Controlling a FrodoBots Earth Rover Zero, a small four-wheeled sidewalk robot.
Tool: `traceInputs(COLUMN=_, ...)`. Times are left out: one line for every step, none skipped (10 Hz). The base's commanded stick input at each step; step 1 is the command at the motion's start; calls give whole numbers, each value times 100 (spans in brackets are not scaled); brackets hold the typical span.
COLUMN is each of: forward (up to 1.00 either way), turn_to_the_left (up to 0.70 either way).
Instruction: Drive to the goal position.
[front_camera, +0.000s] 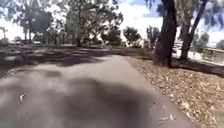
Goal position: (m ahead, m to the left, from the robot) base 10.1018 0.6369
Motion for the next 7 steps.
traceInputs(forward=70, turn_to_the_left=0)
traceInputs(forward=70, turn_to_the_left=0)
traceInputs(forward=70, turn_to_the_left=0)
traceInputs(forward=70, turn_to_the_left=0)
traceInputs(forward=70, turn_to_the_left=0)
traceInputs(forward=70, turn_to_the_left=0)
traceInputs(forward=70, turn_to_the_left=0)
